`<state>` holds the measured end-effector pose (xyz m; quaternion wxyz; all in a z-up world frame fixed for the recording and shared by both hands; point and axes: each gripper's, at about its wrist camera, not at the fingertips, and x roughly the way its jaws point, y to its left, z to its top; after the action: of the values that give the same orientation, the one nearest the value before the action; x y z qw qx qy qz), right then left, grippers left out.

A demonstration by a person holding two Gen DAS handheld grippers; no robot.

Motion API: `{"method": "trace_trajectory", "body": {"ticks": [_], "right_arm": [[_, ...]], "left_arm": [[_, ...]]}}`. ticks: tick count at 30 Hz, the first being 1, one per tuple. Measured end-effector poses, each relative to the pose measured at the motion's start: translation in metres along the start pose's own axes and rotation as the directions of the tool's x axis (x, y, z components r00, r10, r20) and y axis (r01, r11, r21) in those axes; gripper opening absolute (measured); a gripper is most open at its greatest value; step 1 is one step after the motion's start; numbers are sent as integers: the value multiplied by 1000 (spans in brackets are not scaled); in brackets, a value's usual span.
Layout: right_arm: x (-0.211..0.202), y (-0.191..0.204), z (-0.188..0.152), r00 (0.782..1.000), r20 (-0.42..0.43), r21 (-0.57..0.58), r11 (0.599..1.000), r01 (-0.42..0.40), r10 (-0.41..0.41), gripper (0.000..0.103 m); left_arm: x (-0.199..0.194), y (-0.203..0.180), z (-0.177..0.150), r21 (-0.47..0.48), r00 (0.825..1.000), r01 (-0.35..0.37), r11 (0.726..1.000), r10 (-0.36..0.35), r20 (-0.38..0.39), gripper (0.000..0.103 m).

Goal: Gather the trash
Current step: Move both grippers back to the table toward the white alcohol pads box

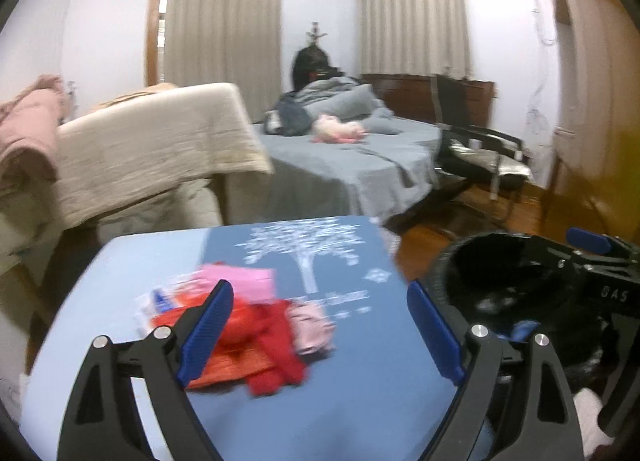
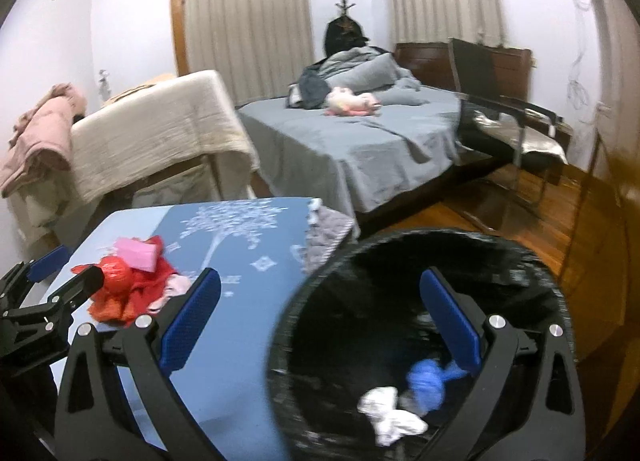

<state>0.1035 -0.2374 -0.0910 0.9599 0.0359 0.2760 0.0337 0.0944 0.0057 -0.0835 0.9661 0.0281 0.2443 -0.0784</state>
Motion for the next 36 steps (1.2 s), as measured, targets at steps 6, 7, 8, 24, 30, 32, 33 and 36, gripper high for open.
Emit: {"method": "trace_trajectory", "body": {"ticks": [6, 7, 8, 24, 30, 32, 33, 36], "right_arm": [[22, 45, -2, 998, -29, -43, 997, -64, 62, 97], [26, 53, -2, 997, -34, -47, 996, -75, 73, 97], [28, 58, -3, 996, -37, -50, 995, -82, 80, 97], [73, 114, -16, 985, -107, -88, 986, -144, 134, 97], [82, 123, -17, 984, -124, -101, 985, -141, 128, 97], [85, 127, -18, 984, -128, -107, 984, -141, 127, 97], [86, 128, -19, 983, -130, -108, 984, -142, 127, 97], [91, 133, -20, 982, -137, -114, 983, -145, 129, 97]], "left_arm": [[5, 53, -19, -54, 991, -130, 990, 128, -40, 87], [6, 59, -21, -59, 989, -144, 988, 142, -45, 87], [8, 66, -24, -65, 986, -162, 985, 159, -52, 87], [46, 128, -60, -123, 962, -241, 963, 220, -165, 86], [56, 139, -63, -141, 957, -246, 959, 218, -193, 86], [57, 143, -65, -146, 954, -255, 956, 224, -200, 86], [57, 147, -67, -153, 952, -262, 953, 229, -205, 86], [56, 158, -71, -172, 945, -284, 943, 244, -220, 86]]}}
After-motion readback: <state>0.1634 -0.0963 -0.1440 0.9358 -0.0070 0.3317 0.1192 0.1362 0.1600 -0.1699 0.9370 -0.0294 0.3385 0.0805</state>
